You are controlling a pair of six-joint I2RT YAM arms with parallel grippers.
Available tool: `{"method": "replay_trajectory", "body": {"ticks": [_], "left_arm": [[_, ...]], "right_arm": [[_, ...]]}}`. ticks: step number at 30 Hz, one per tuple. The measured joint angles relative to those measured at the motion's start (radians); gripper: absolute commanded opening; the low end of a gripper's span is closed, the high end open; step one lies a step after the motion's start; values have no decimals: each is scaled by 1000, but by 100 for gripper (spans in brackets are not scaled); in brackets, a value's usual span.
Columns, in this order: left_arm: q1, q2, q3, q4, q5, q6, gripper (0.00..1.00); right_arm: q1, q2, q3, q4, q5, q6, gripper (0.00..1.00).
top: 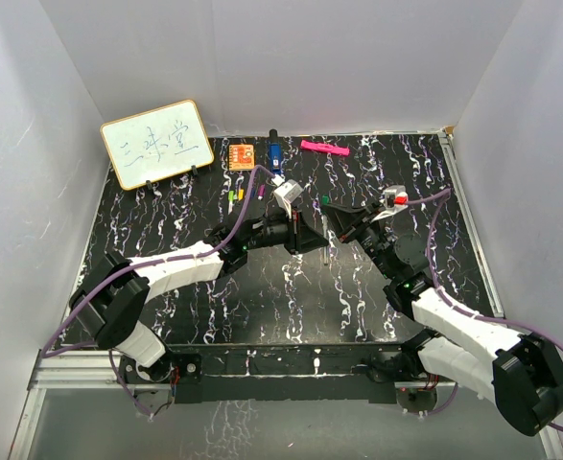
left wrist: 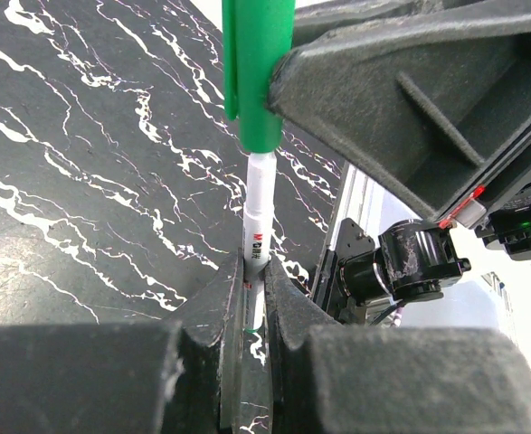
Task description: Insert the pens into the pen caps
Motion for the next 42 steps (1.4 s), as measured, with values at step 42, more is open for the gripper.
{"method": "replay_trajectory", "body": {"ticks": [42], "left_arm": [[61,-63,36,-90,28,-11,0]], "right_arm": [[-7,27,36,-28,-166,-66,0]]}}
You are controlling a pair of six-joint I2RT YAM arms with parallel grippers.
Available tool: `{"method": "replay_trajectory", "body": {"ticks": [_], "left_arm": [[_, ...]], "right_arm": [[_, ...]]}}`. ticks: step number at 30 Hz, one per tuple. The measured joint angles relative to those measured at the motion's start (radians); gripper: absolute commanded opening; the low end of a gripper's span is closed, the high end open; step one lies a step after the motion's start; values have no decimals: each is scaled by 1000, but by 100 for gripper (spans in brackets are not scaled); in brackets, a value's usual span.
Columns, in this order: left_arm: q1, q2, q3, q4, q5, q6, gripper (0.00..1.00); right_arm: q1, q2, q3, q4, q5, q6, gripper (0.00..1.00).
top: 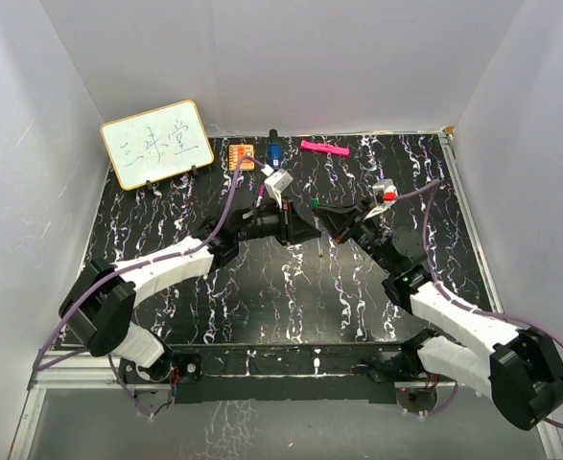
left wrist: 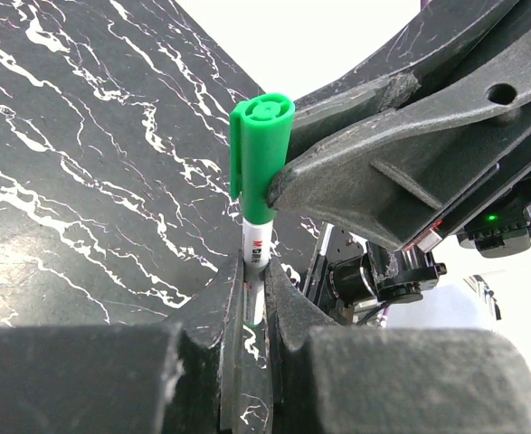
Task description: Insert the pens into the pen caps
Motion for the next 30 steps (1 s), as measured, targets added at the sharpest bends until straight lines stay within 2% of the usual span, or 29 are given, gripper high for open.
{"method": "replay_trajectory", "body": {"ticks": [10,17,23,30], "left_arm": [[72,0,-1,72,125,-116,0],[127,46,-18,291,247,-308,0],[222,39,-2,431,154,-358,0],[209,-17,24,459,130,-329,0]], "right_arm": [[-2,46,46,13,-45,-21,0],[-6,46,53,64,-50,-39,0],[-1,77,12,-46,-149,-60,0],[8,100,-28,-181,-162,-60,0]]}}
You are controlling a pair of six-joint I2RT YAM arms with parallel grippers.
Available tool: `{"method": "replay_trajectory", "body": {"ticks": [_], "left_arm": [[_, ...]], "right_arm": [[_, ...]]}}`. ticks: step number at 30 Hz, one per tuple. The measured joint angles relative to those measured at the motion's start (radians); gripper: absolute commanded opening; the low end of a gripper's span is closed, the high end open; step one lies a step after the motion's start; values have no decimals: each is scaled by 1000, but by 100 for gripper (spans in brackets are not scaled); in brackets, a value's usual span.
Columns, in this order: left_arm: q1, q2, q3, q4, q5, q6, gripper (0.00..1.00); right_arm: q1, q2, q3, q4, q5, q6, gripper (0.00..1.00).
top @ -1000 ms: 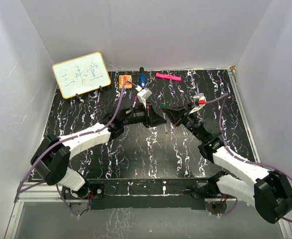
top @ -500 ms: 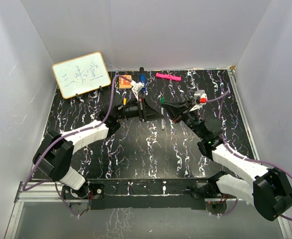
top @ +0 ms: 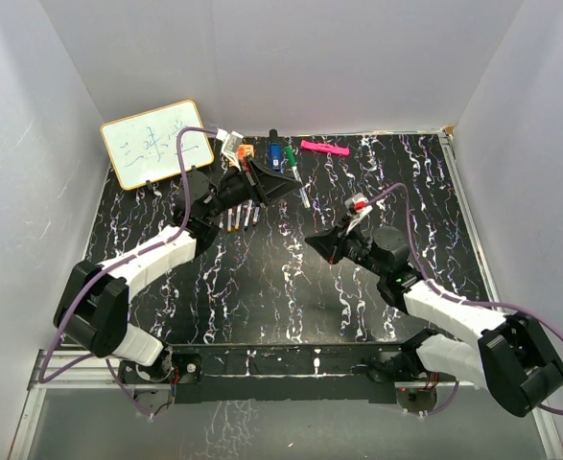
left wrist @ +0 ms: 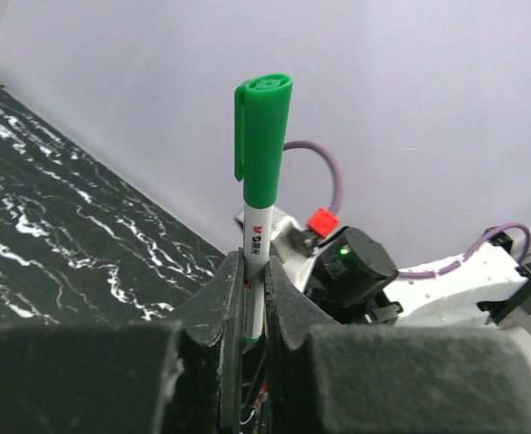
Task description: Insert the pens into the pen caps
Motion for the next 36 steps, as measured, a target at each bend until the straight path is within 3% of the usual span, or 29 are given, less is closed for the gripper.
{"method": "replay_trajectory", "body": {"ticks": [4,9,14,19,22,27,36], "left_arm": [[-1,-13,1,-96,-27,65,0],[-1,-26,36,-347,-124,209,0],[-1,-12,161,-676,-301,373,0],[-1,61,260,-875,-476,500,0],[0,140,315,-975,-534,550,0],[0,301,402,-1091,-580,600,0],[0,520,596,-1243,-638,647,0]], "right_arm": [[0,-31,0,-10,32,-1,1],[0,-65,0,-39,96,0,48],[0,-71,14,-111,193,4,81],[0,-66,53,-193,316,15,87],[0,-54,84,-239,397,28,98],[0,-3,147,-327,531,48,98],[0,7,175,-401,611,78,98]]}}
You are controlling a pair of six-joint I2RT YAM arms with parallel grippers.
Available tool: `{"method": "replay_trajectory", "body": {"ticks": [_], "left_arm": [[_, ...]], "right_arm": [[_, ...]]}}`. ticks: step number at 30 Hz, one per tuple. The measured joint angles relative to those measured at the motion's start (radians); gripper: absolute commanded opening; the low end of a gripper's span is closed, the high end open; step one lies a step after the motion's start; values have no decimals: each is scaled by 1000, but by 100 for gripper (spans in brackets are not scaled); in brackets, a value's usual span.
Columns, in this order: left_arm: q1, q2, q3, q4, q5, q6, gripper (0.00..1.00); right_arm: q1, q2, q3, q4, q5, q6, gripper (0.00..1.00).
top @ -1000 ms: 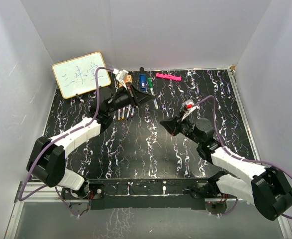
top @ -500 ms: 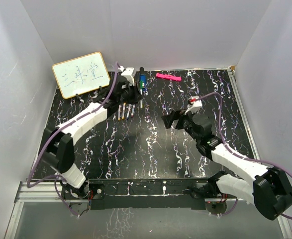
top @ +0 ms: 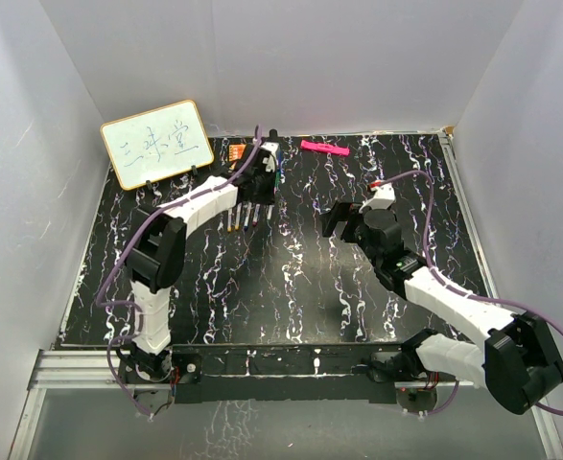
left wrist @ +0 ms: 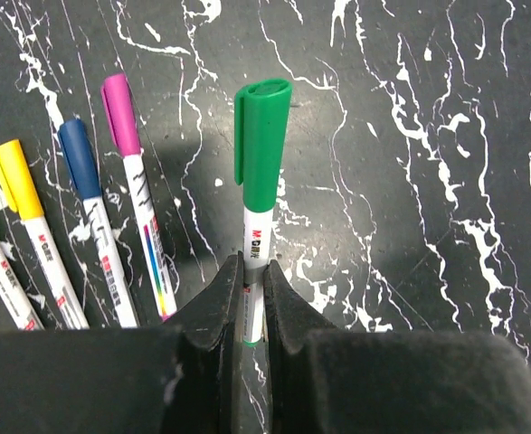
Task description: Insert the pens into the pen caps
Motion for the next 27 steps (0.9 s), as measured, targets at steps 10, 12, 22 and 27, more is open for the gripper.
{"method": "replay_trajectory", "body": {"ticks": [10,12,22,27], "left_arm": [[0,133,116,-79,-22,-14,0],[0,147,116,-99,-24,-20,0],[1,190,155,-174,-49,-42,5],[1,203,164,-196,-71,-51,14]], "right_arm": [[0,1,20,-21,11,3,98],[0,1,20,-28,11,3,98],[0,1,20,-28,7,5,98],[0,1,20,-27,6,5,98]]}}
